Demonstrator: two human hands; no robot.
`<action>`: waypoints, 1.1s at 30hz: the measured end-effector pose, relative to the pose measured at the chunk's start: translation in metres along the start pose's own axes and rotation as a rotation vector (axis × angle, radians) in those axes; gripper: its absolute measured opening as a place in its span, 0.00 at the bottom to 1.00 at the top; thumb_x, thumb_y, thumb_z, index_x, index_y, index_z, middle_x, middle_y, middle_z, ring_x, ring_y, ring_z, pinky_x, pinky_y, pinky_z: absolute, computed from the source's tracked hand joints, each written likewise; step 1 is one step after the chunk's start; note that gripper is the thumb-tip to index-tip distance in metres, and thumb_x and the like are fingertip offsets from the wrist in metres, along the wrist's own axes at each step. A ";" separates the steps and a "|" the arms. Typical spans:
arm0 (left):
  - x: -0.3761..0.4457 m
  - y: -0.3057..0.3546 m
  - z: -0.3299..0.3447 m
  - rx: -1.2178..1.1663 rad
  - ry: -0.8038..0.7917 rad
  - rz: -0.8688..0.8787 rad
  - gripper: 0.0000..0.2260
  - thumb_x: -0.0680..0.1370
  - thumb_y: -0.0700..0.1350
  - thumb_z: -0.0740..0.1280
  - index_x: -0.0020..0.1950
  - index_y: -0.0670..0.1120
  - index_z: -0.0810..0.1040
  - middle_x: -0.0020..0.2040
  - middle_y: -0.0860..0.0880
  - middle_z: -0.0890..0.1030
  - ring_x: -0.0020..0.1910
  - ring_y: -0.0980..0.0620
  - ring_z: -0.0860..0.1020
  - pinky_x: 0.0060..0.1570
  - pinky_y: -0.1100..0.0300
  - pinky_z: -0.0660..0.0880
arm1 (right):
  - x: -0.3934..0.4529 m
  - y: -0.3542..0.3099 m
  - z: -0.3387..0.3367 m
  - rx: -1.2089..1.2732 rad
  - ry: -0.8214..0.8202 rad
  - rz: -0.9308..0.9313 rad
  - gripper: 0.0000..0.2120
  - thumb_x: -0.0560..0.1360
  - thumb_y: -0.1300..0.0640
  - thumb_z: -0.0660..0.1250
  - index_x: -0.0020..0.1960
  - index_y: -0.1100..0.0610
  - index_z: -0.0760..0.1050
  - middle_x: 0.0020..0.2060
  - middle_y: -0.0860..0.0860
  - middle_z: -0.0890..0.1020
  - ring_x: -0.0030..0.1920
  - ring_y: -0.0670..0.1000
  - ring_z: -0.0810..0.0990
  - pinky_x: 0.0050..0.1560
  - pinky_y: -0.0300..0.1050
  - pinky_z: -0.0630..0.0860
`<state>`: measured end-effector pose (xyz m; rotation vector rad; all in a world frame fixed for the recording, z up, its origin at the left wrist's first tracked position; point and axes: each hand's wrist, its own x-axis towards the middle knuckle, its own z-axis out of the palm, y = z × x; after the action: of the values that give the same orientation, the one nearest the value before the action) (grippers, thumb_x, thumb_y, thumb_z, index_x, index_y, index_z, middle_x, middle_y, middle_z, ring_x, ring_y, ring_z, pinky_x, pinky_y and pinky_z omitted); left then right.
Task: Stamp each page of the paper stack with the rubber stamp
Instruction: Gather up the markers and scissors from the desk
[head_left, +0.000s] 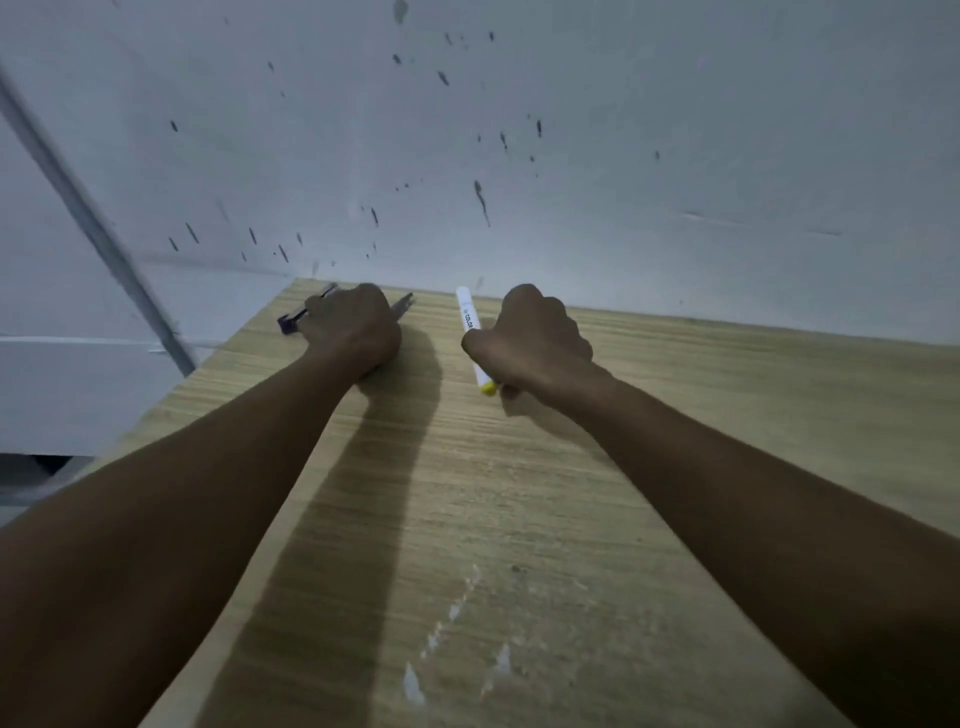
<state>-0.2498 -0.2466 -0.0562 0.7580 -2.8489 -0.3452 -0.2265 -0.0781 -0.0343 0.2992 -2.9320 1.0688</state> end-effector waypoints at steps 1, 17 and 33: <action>-0.004 0.003 0.000 0.032 0.013 0.012 0.10 0.79 0.47 0.61 0.52 0.41 0.74 0.59 0.37 0.76 0.61 0.36 0.71 0.55 0.46 0.69 | -0.006 0.004 -0.006 0.001 0.012 -0.003 0.07 0.69 0.54 0.66 0.39 0.54 0.68 0.28 0.48 0.81 0.33 0.53 0.83 0.38 0.43 0.74; -0.200 0.078 -0.029 -0.339 -0.050 0.213 0.05 0.79 0.42 0.59 0.48 0.41 0.71 0.52 0.37 0.78 0.50 0.37 0.78 0.42 0.53 0.70 | -0.189 0.095 -0.088 -0.126 0.183 0.166 0.14 0.70 0.42 0.64 0.42 0.52 0.75 0.38 0.50 0.82 0.39 0.53 0.82 0.46 0.47 0.78; -0.388 0.151 -0.005 -0.251 -0.251 0.361 0.12 0.79 0.40 0.58 0.62 0.40 0.70 0.62 0.40 0.72 0.59 0.39 0.74 0.53 0.52 0.71 | -0.314 0.173 -0.146 -0.528 0.266 0.227 0.15 0.78 0.43 0.60 0.53 0.52 0.75 0.50 0.52 0.79 0.53 0.55 0.80 0.41 0.45 0.68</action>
<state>0.0128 0.0764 -0.0525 0.1569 -3.0066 -0.7677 0.0415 0.1998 -0.0542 -0.1740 -2.8987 0.2766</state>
